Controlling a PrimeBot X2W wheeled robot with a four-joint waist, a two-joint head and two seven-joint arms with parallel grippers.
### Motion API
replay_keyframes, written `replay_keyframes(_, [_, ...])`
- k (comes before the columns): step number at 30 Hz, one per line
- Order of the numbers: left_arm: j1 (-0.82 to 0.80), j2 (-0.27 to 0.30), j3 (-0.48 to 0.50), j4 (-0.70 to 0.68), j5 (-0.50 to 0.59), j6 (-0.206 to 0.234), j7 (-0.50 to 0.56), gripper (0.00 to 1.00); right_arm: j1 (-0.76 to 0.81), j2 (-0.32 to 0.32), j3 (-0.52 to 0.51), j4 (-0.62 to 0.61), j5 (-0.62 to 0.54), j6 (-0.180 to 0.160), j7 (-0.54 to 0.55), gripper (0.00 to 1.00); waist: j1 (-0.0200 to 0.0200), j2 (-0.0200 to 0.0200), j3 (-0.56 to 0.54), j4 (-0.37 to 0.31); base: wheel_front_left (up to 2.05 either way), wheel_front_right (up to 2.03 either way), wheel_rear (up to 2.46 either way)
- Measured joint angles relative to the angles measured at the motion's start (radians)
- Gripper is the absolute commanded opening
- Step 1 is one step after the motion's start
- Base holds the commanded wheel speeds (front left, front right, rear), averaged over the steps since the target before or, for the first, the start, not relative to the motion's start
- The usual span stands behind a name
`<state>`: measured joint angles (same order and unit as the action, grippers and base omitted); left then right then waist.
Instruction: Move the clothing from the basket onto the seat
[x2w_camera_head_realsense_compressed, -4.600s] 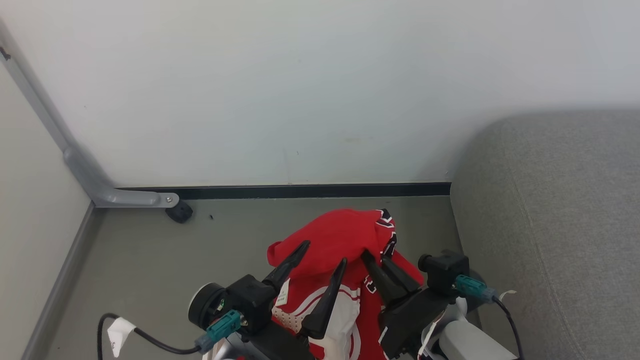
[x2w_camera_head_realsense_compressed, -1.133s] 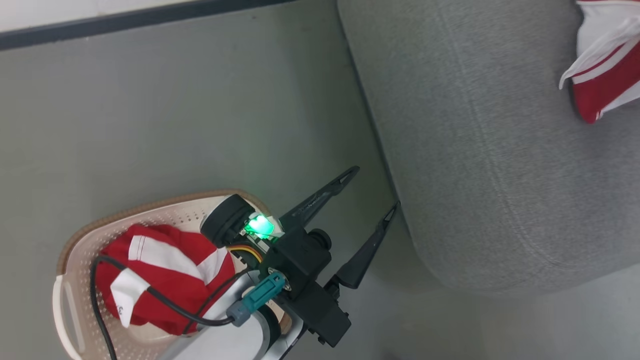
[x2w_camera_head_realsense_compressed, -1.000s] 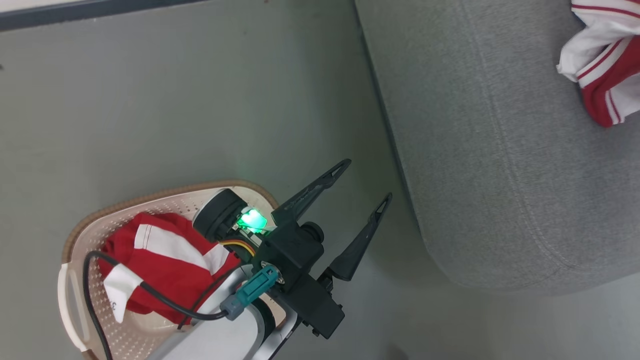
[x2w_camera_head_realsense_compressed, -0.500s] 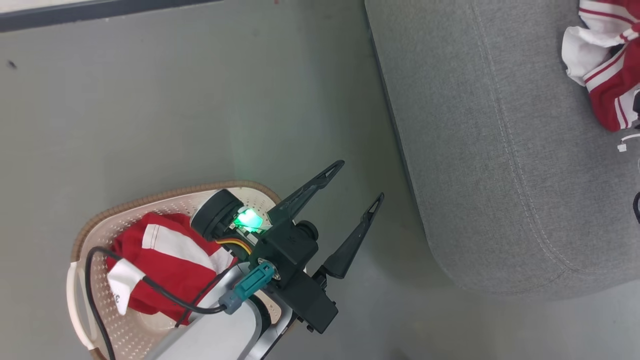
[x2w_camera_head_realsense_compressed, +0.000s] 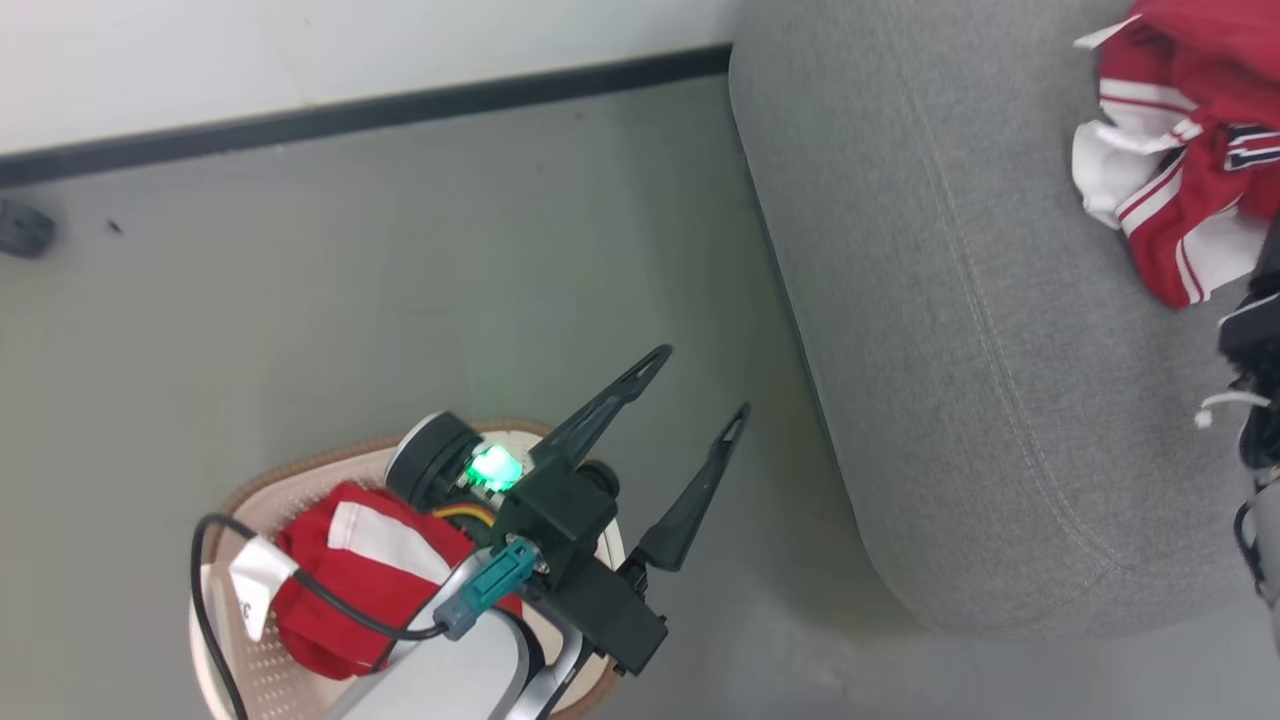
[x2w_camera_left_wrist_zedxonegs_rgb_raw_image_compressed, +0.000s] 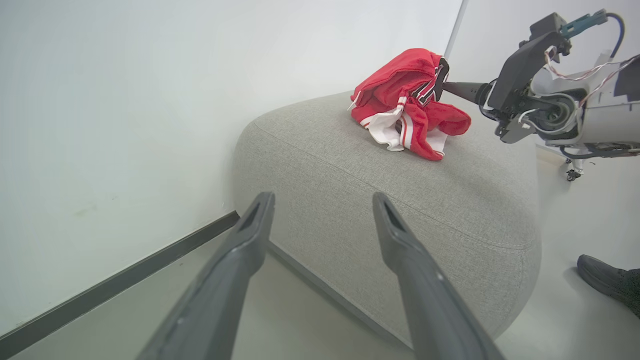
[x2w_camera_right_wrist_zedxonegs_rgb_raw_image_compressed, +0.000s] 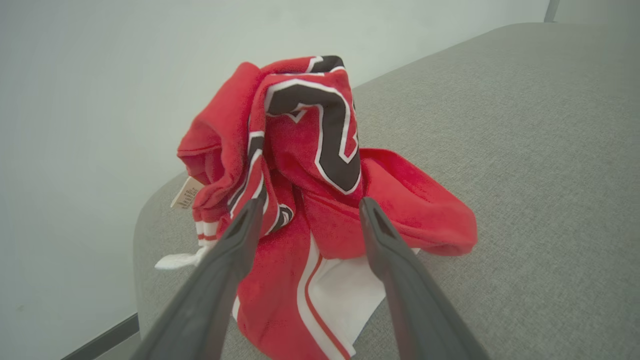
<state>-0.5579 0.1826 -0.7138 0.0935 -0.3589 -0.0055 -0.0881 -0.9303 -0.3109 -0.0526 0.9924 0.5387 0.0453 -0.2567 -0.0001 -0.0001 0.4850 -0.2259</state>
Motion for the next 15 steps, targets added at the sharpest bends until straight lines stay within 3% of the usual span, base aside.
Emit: replay_keyframes(15, [0.115,-0.021,0.029,0.064,-0.037,0.038,-0.074,1.00,0.232,0.068,0.035,-0.145,-0.095,0.022,0.000,1.00,-0.0001,0.0000,-0.174,0.058,0.00,0.00,0.00])
